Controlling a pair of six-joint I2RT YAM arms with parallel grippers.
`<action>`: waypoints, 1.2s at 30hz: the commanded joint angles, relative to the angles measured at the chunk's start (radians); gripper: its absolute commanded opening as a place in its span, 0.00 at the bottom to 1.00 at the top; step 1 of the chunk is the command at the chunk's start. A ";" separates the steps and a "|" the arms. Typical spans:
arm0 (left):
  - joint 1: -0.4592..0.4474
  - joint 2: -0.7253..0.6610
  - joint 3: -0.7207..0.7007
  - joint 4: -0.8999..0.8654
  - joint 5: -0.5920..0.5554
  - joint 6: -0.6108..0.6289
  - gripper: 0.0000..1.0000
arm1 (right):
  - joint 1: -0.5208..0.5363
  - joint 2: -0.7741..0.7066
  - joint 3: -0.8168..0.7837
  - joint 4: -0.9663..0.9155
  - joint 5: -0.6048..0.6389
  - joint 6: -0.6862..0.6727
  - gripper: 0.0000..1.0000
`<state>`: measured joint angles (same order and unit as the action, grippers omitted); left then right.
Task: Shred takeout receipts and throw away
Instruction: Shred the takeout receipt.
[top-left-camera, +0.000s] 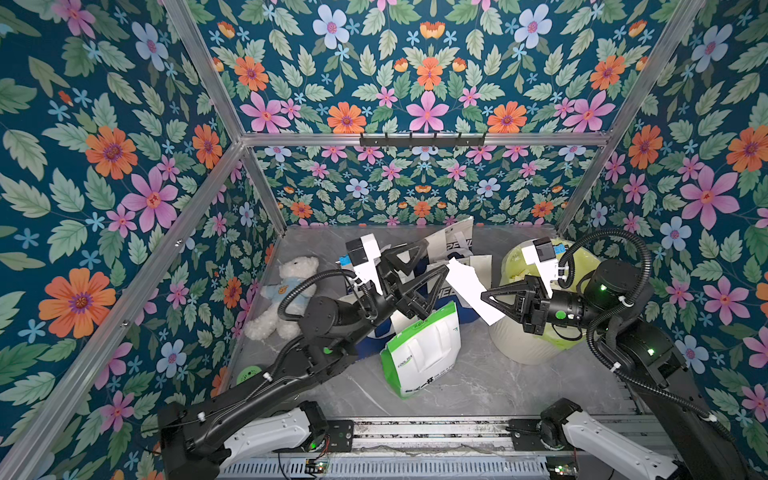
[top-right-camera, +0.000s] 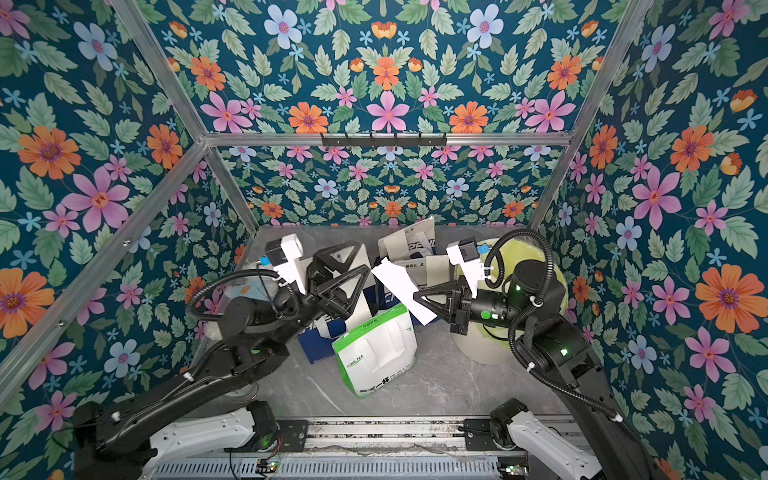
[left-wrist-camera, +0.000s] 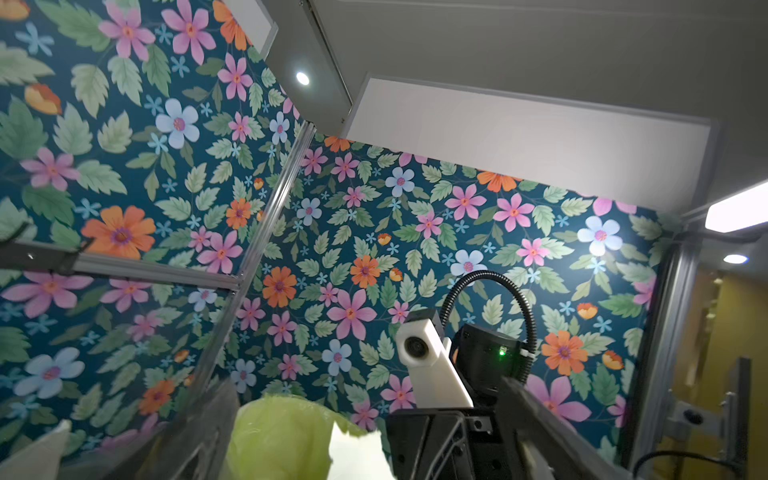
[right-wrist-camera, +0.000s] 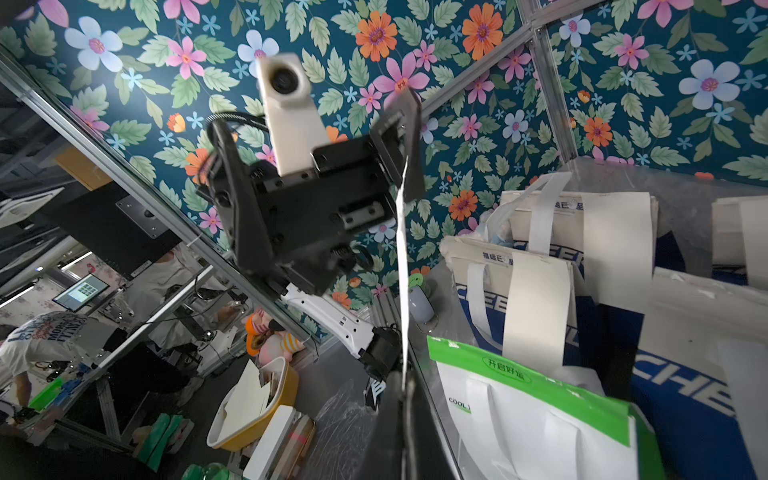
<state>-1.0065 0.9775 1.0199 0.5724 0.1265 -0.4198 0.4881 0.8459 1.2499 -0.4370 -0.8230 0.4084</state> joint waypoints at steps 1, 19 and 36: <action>0.037 0.006 0.127 -0.567 0.121 0.335 0.99 | 0.001 0.002 0.017 -0.219 0.031 -0.130 0.00; 0.160 0.397 0.613 -1.148 0.866 0.636 0.89 | 0.001 0.027 0.054 -0.412 0.002 -0.249 0.00; 0.149 0.427 0.539 -0.984 0.964 0.504 0.56 | 0.002 0.052 0.066 -0.399 -0.005 -0.244 0.00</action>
<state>-0.8539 1.3983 1.5501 -0.4198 1.0740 0.0914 0.4896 0.8963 1.3102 -0.8536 -0.8104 0.1738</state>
